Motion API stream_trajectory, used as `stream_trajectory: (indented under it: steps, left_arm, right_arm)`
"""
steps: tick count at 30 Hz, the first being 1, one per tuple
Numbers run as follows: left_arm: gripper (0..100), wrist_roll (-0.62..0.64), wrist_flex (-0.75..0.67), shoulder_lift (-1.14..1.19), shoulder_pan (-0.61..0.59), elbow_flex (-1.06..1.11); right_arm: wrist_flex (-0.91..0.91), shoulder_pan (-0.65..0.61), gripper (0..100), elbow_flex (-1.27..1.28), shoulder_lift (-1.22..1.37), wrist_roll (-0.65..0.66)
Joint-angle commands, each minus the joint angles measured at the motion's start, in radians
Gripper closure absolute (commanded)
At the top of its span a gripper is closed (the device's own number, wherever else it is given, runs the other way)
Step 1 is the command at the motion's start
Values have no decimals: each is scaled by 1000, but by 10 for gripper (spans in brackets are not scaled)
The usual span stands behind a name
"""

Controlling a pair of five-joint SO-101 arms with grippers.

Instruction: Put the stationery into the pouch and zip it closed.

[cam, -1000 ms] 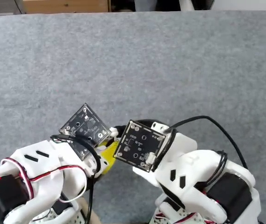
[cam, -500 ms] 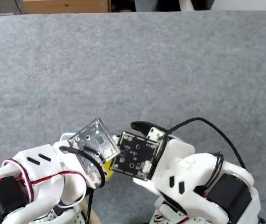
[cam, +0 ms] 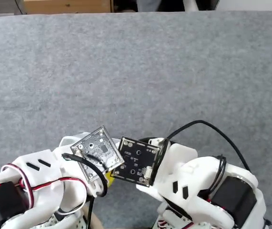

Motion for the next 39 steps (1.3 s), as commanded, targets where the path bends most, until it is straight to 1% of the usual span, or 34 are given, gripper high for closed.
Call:
stream_trajectory:
  steps: [1,4,11,15,17,19,22,24,27,28,33,36,39]
  left_arm:
    - [972,-9,15,5,-8,38]
    - [972,-8,15,6,-12,42]
    - [971,-12,14,14,-19,42]
    - [969,-11,-49,17,-107,42]
    - [948,-6,-52,17,-134,45]
    - [934,-5,-49,15,-134,45]
    - [966,-11,-48,8,-130,45]
    - [972,-15,-46,8,-105,45]
    - [972,-72,-11,8,-41,41]
    - [972,-83,-2,8,-24,41]
    - [972,-89,3,8,-2,45]
    - [972,-91,3,8,-2,47]
    - [972,-91,3,8,-2,47]
  right_arm:
    - [8,-46,986,-5,1,52]
    - [6,-17,986,-74,2,54]
    - [-60,199,986,-262,8,54]
    - [-95,269,986,-312,10,3]
    - [-87,270,986,-312,10,-9]
    - [-75,270,985,-283,10,-8]
    - [-64,270,976,-214,28,-8]
    - [-68,270,926,-174,36,-8]
    - [-66,270,832,-137,42,-8]
    - [-66,270,817,-125,42,-6]
    - [-38,267,812,-50,39,49]
    - [2,222,812,-38,36,61]
    - [48,135,812,-38,35,44]
